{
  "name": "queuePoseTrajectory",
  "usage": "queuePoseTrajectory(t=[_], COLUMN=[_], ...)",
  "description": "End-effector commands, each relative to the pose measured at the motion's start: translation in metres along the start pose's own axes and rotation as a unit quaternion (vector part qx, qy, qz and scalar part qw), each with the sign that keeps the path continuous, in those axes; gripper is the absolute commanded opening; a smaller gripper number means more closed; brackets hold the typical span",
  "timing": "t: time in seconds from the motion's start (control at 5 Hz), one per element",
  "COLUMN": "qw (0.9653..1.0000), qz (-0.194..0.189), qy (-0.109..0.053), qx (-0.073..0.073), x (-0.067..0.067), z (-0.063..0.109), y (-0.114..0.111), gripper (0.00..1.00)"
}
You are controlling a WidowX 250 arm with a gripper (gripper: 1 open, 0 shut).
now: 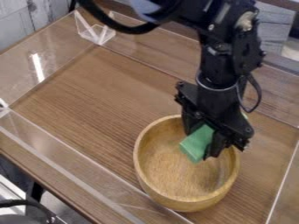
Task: Put the green block in the brown bowl
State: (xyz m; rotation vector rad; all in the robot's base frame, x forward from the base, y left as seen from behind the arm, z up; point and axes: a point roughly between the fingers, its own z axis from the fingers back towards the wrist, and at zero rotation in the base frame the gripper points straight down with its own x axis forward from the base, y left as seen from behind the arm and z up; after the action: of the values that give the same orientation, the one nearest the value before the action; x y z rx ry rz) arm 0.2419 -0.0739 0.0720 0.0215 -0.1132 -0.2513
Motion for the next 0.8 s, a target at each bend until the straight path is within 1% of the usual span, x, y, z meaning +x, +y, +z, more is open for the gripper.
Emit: queuePoseTrajectory(t=[0.0,0.6], qw=[0.9998,0.9996], qz=[0.009,0.019], qy=[-0.016,-0.014], qx=[-0.006,-0.017], x=[0.0067,0.0059], z=[0.0052,0.0018], y=[0.0036,0.0093], gripper=[0.0,0.0])
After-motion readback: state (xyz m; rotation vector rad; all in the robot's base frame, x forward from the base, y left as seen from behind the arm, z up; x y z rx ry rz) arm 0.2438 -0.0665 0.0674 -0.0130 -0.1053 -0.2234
